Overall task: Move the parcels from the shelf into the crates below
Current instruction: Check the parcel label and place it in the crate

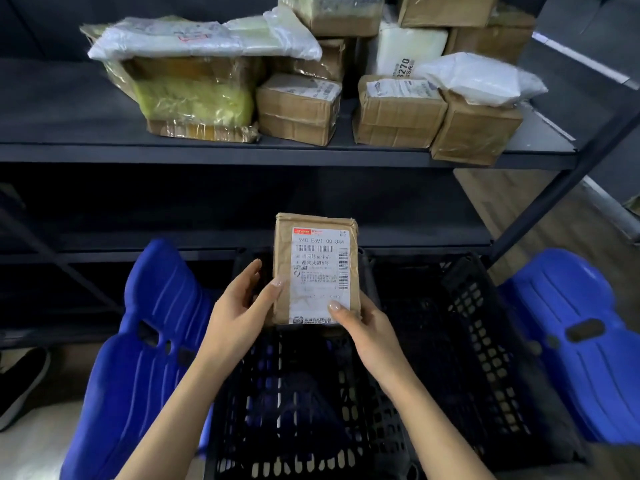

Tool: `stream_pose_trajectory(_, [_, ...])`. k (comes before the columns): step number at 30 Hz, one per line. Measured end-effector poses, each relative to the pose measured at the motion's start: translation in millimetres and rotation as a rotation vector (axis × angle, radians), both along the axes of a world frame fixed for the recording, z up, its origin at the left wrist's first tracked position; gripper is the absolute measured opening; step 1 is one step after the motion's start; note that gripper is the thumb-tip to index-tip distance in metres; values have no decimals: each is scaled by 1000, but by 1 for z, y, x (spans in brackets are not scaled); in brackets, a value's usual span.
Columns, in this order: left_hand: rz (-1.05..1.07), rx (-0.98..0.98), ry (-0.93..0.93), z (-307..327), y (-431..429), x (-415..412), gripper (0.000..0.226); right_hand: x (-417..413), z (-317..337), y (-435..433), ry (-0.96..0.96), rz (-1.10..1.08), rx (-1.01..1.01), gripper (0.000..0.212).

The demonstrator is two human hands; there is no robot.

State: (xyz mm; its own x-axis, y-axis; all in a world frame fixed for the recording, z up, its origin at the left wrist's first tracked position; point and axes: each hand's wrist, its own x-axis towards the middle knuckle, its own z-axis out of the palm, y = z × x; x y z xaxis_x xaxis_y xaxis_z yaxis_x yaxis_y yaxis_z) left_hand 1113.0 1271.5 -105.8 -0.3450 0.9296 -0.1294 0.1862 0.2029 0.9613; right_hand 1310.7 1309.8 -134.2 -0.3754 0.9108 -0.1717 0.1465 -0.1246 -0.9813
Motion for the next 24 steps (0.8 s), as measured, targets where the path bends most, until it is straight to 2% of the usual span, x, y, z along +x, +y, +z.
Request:
stream_pose_trajectory(8, [-36,-65,389,-69,-16,-20,89,-4,-87,-16,-76,-11,-234,45])
stream_pose_trajectory(14, [-75,-119,525,-118,-25,-44,88,-21,-170,-21,-213,-29,-371,33])
stream_pose_trajectory(17, [-71,-140,586,-138,-30,-55,87,-35,-209,-24,-315,29,-317,33])
stream_pose_trajectory(19, [-52,-140,605,-151,-28,-59,84,-43,-232,-24,-417,82,-240,43])
stream_pose_trajectory(21, [-21,-89,618,-165,-26,-60,74,-51,-256,-22,-443,104,-271,54])
stream_pose_trajectory(24, [-68,-76,757,-176,-25,-68,87,-56,-286,-17,-553,211,-213,55])
